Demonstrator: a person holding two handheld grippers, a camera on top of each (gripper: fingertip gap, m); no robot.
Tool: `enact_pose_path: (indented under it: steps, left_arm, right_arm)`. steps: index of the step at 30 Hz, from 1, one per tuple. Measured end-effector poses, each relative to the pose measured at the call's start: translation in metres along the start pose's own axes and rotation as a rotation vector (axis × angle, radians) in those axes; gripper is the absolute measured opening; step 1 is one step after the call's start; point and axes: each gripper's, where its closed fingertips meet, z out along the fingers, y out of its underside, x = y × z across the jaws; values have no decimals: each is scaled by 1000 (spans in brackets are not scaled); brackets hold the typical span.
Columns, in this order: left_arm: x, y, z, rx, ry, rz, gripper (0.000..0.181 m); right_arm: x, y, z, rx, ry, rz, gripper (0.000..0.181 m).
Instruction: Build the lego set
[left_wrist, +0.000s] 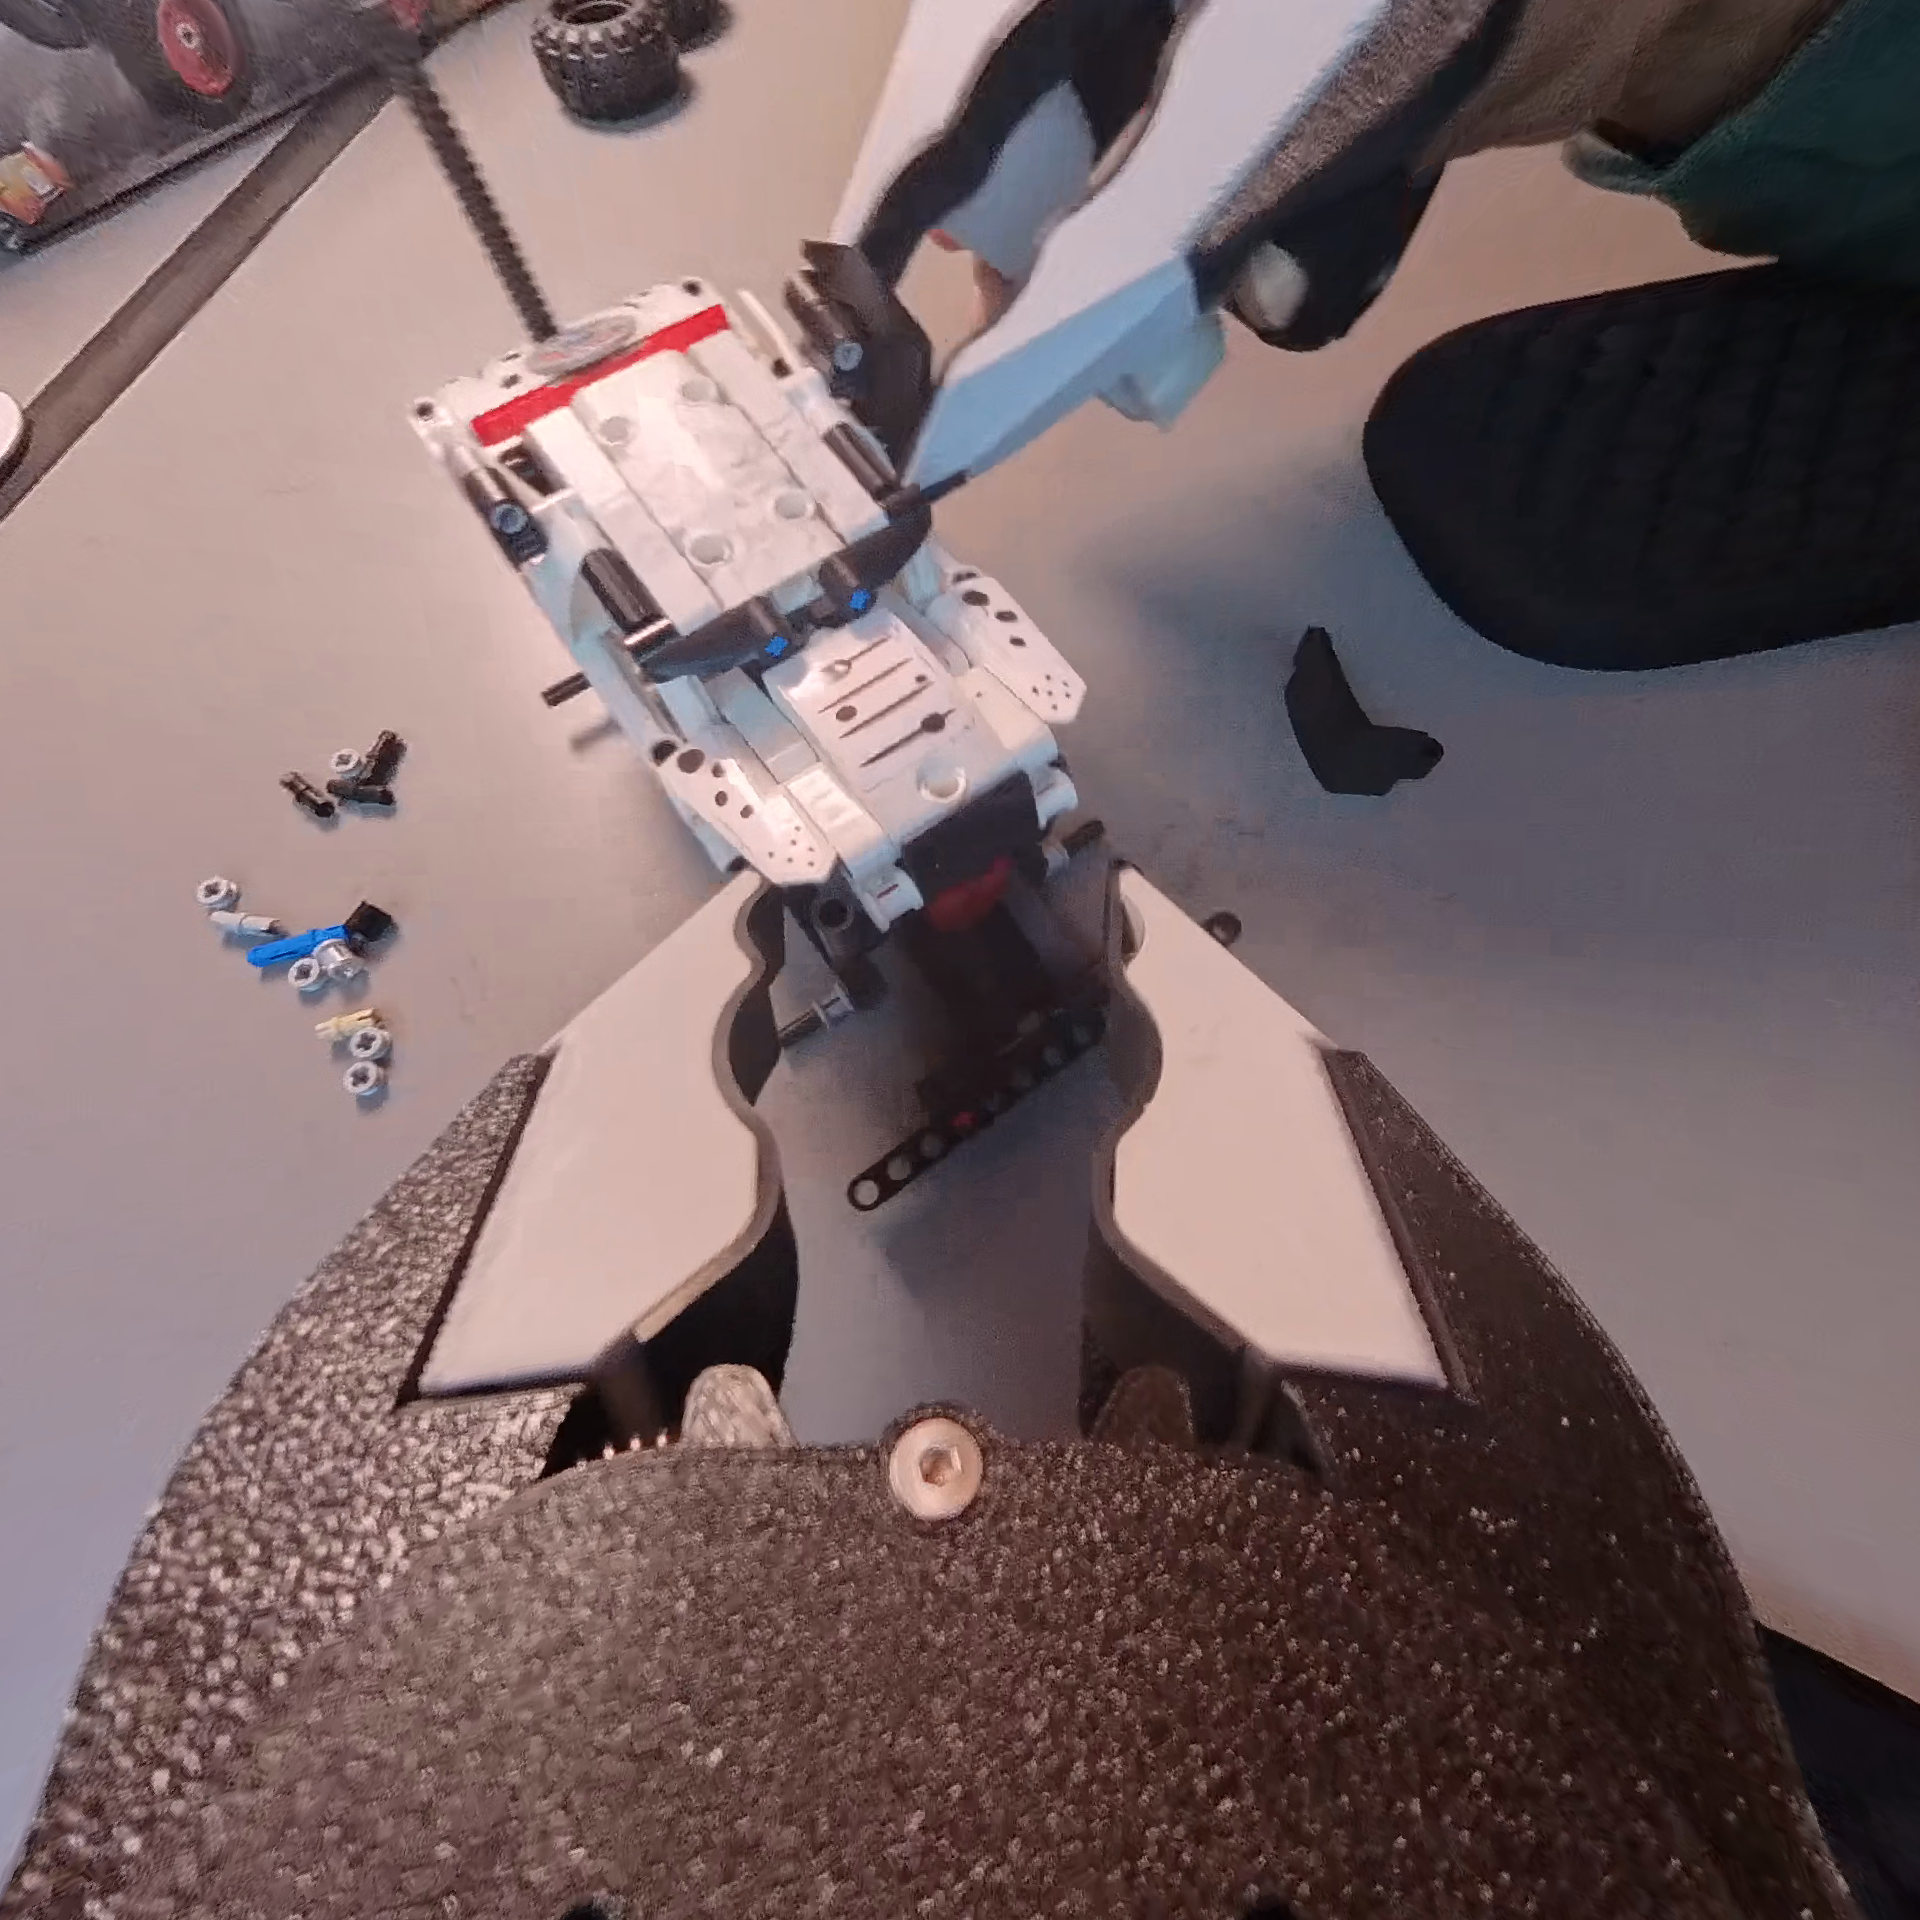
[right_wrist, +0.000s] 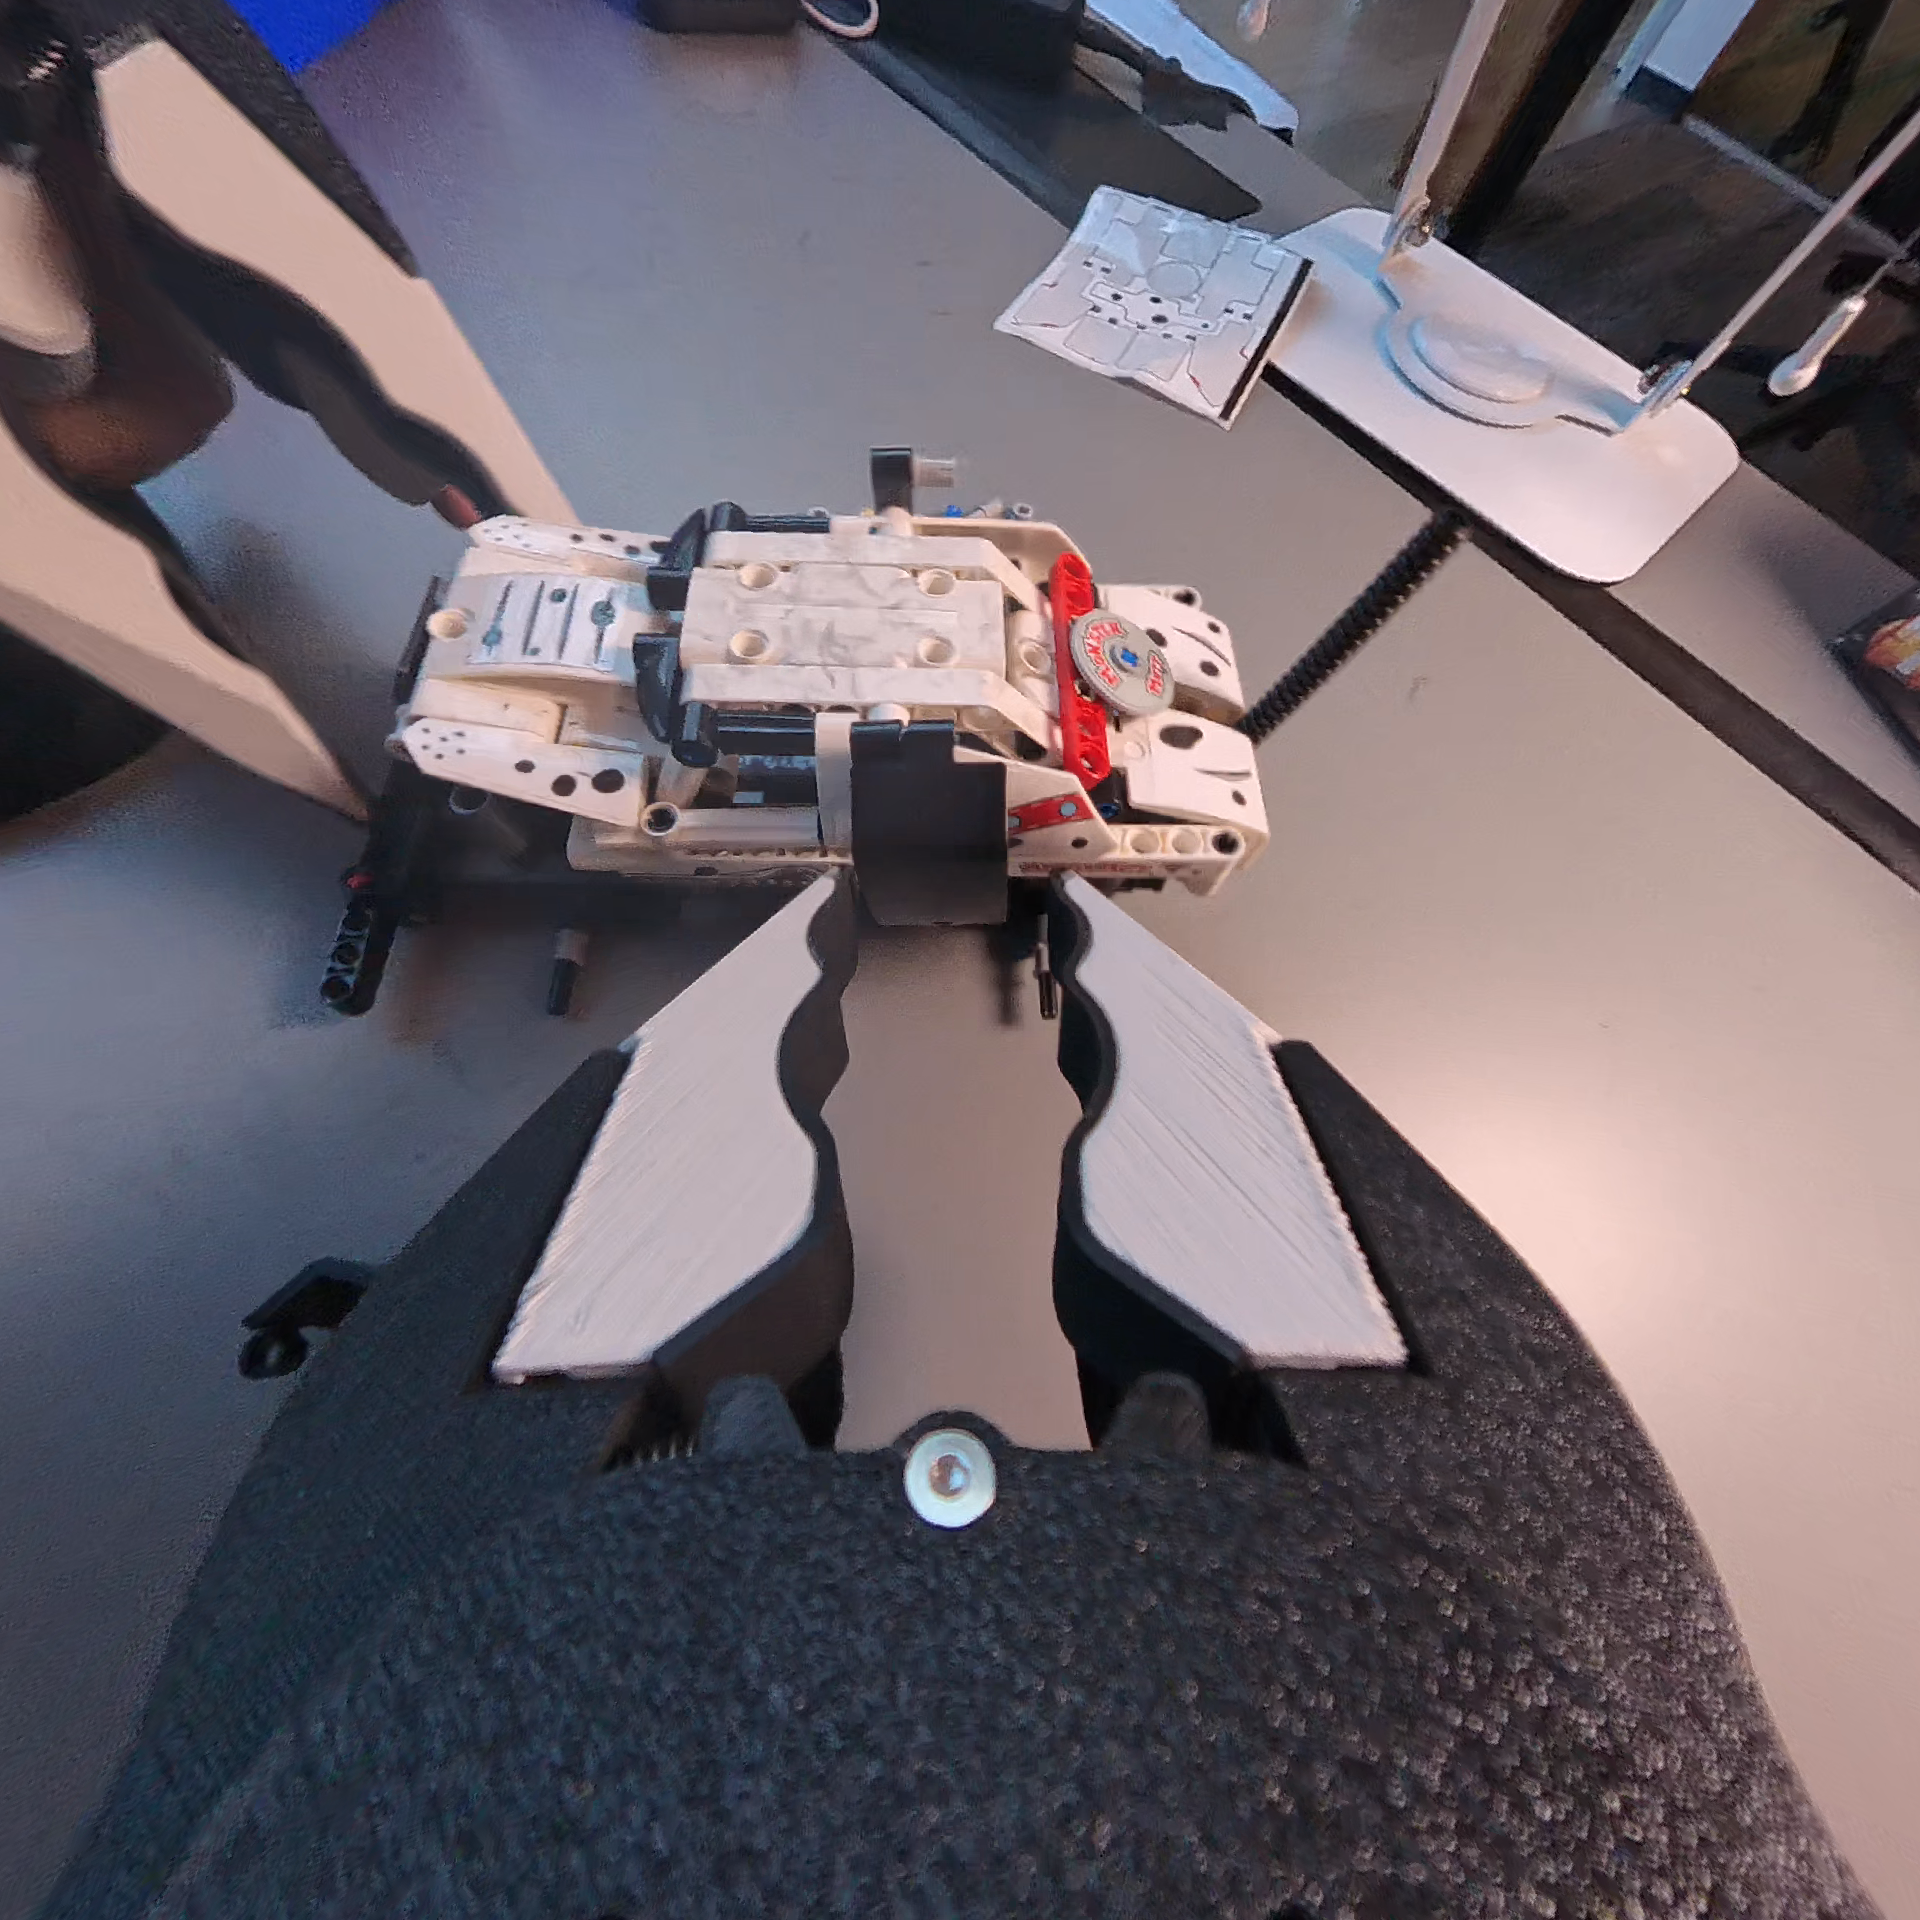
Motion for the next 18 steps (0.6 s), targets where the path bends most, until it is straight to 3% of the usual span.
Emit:
enact_pose_path:
  steps: [6, 10, 13, 15, 18]
  left_arm:
    - [40, -14, 30, -15, 55, 139, 60]
    - [50, -28, 47, -5, 31, 233, 55]
    - [37, -40, 34, 93, 15, 150, 48]
    - [23, -48, 23, 176, 8, 60, 47]
    - [2, -58, 2, 298, -32, -33, 46]
  right_arm:
    - [56, 5, -2, 10, 158, 66, 44]
    - [83, 4, -40, 42, 242, 127, 38]
    - [56, -2, -66, 44, 130, 198, 46]
    - [27, -9, -70, 43, 96, 234, 65]
    - [-13, -8, -45, -29, 124, 236, 106]
